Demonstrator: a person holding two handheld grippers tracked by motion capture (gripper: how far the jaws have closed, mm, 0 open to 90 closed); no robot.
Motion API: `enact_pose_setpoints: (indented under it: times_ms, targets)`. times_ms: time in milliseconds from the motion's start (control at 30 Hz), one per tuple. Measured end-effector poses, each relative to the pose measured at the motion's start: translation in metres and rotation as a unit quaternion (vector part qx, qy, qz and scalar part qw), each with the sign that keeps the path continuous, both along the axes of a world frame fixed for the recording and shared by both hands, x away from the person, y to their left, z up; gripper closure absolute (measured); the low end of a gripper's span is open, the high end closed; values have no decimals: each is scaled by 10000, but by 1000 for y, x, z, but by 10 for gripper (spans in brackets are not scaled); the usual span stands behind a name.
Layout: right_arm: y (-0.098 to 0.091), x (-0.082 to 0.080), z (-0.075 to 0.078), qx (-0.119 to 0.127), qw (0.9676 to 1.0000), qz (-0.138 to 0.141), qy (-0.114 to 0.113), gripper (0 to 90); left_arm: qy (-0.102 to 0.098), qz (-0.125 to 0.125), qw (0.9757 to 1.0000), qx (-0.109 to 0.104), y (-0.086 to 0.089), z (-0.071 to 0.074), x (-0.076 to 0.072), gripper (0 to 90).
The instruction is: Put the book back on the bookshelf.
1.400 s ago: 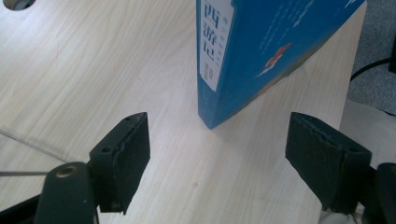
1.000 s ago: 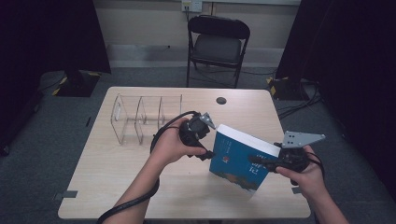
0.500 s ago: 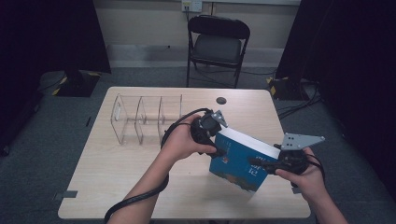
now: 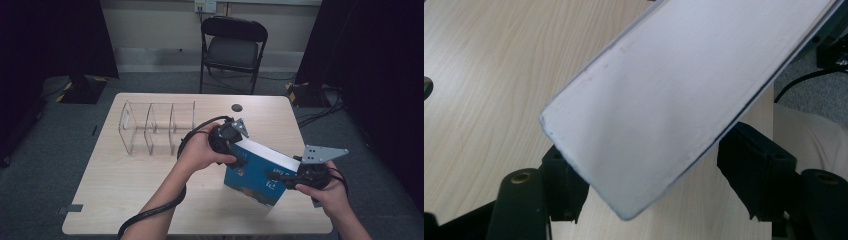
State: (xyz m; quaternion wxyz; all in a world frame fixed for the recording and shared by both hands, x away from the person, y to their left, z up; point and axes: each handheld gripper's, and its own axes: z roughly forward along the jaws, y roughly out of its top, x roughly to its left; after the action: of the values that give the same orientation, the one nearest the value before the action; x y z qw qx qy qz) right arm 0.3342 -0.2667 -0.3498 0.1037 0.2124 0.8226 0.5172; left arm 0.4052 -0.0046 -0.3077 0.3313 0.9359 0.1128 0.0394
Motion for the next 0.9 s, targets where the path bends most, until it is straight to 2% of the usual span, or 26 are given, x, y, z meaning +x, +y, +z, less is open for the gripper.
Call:
enact_pose_setpoints:
  times_ms: [133,233,400,500,567,633,767,900]
  targets:
    - [-3,-2,-6,81,10000,3,1,539,-21,17,10000,-15,1,0,-2,339]
    - [-6,-4,-10,122,9999,-25,2,520,-50,26,10000,70,2,2,-7,356]
    - [-14,-4,-16,232,9997,-67,-2,481,81,58,9997,234,6,6,-14,422]
    - [-18,-3,-20,260,9996,-146,-17,452,166,54,9996,217,9,8,-20,491]
    - [-21,-2,-23,308,9994,-158,-30,442,147,23,9996,252,10,8,-22,506]
    - [-21,-1,-25,383,9992,-121,-8,440,140,33,9997,210,11,7,-23,504]
    - [-19,-1,-30,359,9993,-56,-11,425,194,15,9997,126,13,6,-24,487]
    - [-15,-1,-37,355,9994,-13,6,427,237,-92,9996,-119,8,4,-22,423]
